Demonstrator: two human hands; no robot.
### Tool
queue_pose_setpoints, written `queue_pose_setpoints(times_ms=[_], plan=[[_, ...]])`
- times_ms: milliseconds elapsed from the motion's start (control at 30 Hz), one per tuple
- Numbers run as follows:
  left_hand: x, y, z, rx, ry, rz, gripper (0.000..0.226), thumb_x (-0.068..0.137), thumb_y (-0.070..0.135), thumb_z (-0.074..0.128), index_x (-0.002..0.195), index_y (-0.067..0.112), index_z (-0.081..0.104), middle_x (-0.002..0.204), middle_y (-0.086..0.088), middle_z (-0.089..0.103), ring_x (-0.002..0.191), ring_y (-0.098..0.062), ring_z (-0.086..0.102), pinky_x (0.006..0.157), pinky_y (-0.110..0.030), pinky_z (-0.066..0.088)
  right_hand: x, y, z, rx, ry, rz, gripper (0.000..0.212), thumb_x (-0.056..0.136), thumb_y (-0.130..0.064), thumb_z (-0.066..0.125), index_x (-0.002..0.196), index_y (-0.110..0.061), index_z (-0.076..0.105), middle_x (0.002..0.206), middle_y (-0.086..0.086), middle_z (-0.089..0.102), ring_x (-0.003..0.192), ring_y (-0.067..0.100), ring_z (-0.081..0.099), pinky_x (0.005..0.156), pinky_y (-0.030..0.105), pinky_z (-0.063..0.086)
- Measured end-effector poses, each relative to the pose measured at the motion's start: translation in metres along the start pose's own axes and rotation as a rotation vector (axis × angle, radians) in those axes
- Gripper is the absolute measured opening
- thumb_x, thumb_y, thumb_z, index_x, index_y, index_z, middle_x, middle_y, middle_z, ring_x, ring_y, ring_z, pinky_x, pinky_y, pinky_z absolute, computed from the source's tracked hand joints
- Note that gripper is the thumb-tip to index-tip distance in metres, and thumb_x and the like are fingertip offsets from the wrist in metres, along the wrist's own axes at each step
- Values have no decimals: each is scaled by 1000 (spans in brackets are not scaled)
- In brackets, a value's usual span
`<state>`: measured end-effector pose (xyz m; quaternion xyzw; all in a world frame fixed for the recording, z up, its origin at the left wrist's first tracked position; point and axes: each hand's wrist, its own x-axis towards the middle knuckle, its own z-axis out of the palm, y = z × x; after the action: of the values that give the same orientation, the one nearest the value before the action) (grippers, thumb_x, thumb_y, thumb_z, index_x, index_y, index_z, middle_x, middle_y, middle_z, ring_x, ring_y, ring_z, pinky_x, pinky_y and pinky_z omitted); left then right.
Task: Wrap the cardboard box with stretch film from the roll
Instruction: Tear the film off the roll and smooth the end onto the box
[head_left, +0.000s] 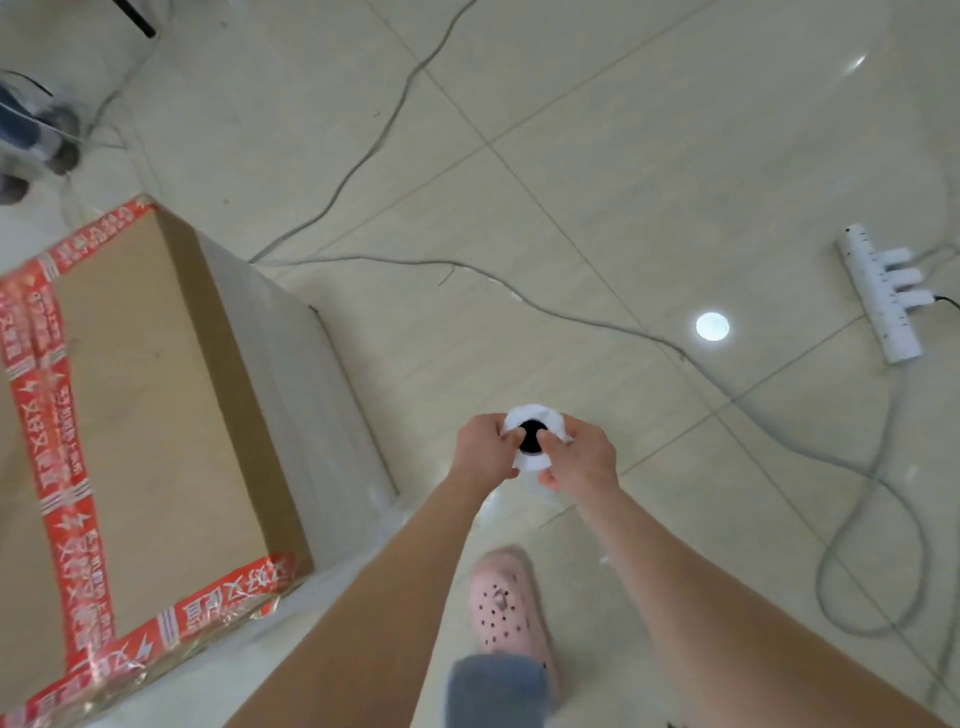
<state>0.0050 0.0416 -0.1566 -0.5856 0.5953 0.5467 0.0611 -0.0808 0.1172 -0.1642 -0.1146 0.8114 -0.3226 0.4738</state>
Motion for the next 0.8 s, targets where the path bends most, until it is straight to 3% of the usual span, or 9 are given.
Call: queue_pose_setpoints(times_ms=[133,267,400,567,700,800], plan=[[20,19,-1,113,-8,-80,12,84,9,51,87,5,61,84,-11,65,69,-30,66,69,-45,59,16,-20,0,20,3,81,17,85,-10,53,85,-24,62,84,3,65,84,32,67,76,47,57],[49,51,-8,167,6,-90,22,78,13,53,96,11,66,89,-9,71,80,-31,68,70,-43,58,45,-50,-2,5,86,160,15,78,-9,55,77,-23,60,79,4,64,81,33,66,73,49,56],[79,88,-29,185,22,-81,21,78,12,53,94,13,67,88,-8,70,81,-29,68,72,-39,58,79,-89,-9,-108,78,102,14,78,-11,53,84,-18,64,83,4,66,78,30,67,69,47,58],[115,120,-41,166,57,-36,24,77,11,54,96,9,69,88,-11,71,81,-32,67,72,-41,58,120,-126,-21,-194,51,19,20,80,-4,47,88,-11,65,83,5,67,54,26,68,64,46,58],[125,133,-37,105,105,-15,22,82,13,56,101,10,68,97,-12,70,81,-33,67,75,-42,56,143,-137,-37,-221,18,22,30,84,-9,45,104,-17,65,99,2,67,55,22,69,66,35,58],[117,136,-27,101,130,-32,26,87,14,54,111,13,66,106,-8,69,89,-28,63,78,-33,50,143,-133,-45,-182,-41,54,26,86,-9,46,104,-19,63,100,4,67,68,26,70,68,37,59]])
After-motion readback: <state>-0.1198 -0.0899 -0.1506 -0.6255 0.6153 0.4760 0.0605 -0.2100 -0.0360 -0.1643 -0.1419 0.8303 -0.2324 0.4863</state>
